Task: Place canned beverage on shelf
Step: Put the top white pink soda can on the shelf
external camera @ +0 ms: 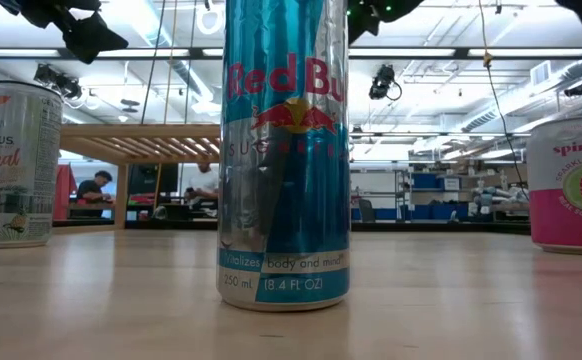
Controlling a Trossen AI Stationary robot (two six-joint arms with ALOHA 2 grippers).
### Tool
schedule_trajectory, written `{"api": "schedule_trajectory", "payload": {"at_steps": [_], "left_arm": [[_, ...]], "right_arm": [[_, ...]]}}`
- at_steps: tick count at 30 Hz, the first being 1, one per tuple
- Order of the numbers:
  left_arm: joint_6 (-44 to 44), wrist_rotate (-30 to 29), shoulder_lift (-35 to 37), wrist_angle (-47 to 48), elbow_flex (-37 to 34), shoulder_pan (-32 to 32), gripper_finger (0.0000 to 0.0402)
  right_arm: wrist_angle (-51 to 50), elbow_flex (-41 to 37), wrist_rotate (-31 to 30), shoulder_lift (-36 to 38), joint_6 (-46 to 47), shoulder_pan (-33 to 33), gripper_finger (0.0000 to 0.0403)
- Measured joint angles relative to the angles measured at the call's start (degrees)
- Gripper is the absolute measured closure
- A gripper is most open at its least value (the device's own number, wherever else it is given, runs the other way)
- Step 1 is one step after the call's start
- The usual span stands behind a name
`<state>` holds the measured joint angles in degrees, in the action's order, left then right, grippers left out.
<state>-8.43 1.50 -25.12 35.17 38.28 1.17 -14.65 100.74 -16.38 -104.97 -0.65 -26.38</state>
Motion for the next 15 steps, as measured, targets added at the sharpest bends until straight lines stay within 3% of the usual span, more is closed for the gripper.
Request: {"api": "schedule_trajectory", "payload": {"at_steps": [15], "left_arm": [[0.13,0.0,0.0,0.43,0.0,0.0,0.0088]], "right_arm": [[0.02,2.5,1.27,-2.71,2.16,4.04,0.0146]]}}
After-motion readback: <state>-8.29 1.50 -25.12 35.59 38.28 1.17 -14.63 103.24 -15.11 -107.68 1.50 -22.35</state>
